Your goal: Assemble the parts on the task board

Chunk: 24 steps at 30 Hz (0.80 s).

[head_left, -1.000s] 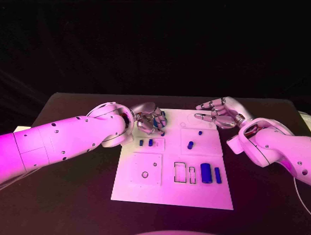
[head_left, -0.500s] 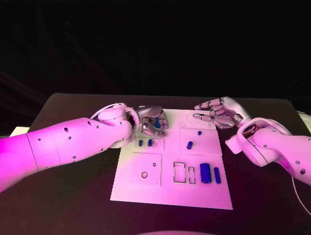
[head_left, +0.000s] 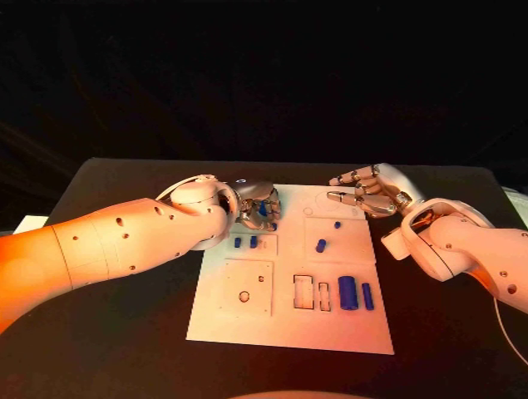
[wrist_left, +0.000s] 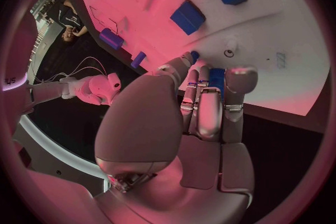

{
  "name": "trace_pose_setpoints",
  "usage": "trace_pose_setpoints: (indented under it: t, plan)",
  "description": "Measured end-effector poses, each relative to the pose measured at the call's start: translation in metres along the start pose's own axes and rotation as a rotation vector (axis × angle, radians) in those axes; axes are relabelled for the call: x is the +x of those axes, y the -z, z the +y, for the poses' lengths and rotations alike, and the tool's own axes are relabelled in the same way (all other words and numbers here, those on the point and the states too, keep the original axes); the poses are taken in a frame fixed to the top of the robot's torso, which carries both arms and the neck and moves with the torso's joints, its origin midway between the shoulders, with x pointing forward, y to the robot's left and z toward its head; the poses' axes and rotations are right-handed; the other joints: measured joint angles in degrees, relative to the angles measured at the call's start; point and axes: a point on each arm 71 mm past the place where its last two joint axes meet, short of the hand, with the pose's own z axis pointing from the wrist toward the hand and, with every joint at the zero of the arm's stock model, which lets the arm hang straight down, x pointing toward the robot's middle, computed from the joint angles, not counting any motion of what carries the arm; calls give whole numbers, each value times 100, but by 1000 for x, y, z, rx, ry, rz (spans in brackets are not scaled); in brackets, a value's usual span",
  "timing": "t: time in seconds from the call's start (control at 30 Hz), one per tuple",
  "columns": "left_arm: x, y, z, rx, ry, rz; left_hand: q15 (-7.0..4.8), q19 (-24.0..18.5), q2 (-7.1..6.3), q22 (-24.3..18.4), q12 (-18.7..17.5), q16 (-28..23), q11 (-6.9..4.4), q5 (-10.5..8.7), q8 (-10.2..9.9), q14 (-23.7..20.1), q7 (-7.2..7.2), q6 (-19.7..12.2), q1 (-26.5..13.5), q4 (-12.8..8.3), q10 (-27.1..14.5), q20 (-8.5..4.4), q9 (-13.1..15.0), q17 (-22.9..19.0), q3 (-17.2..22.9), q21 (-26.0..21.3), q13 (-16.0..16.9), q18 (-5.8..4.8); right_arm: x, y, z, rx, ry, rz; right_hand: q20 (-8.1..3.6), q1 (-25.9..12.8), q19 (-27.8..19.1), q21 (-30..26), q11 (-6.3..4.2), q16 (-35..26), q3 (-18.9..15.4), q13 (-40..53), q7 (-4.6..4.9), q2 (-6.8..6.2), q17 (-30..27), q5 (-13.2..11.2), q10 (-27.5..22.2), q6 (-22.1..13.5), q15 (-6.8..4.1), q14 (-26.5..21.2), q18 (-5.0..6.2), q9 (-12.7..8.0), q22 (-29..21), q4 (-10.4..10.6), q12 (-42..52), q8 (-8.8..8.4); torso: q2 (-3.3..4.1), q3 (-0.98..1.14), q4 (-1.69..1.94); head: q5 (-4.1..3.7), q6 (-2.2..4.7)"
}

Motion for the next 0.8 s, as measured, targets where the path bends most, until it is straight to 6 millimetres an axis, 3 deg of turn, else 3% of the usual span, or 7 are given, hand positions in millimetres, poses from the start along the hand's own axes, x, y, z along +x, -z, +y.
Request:
trace_pose_setpoints:
  t: [0.17, 0.23, 0.8]
  plan:
    - [1, -2, 1, -14, -13, 16, 0, 62, 10, 187, -21, -56, -7, 0, -24, 0, -16, 24, 10, -15, 38, -20, -17, -125, 43, 197, -24, -5, 0, 0, 0, 1, 0, 0, 0, 0, 0, 0, 0, 0, 0, 0, 0, 0, 0, 0, 0, 0, 0, 0, 0, 4, 0, 0, 0, 0, -1, 2, 0, 2, 5]
    - [1, -2, 1, -16, -17, 19, 0, 82, 10, 239, -21, -57, -28, 0, -24, 0, -34, 48, 10, -30, 95, 0, -32, -152, 71, 256, -25, -87, 0, 0, 0, 0, -1, 1, 0, -1, 0, 0, 0, 0, 0, 0, 0, 1, 0, 0, 0, 0, 0, 0, 0, 4, 0, 0, 0, 0, -1, 2, 0, 3, 5]
    - [1, -6, -4, -18, -34, 42, 0, 123, 10, 471, 50, -57, -70, 0, -54, 0, -47, 137, 10, -91, 282, -40, -79, -232, 163, 460, -17, -87, 1, 0, 1, -1, -3, 4, 0, -30, 0, 1, 0, 0, -16, 1, 0, 30, -1, 0, 0, 0, 0, 0, 0, 3, 1, 16, 0, 0, 1, 2, -1, -5, -10]
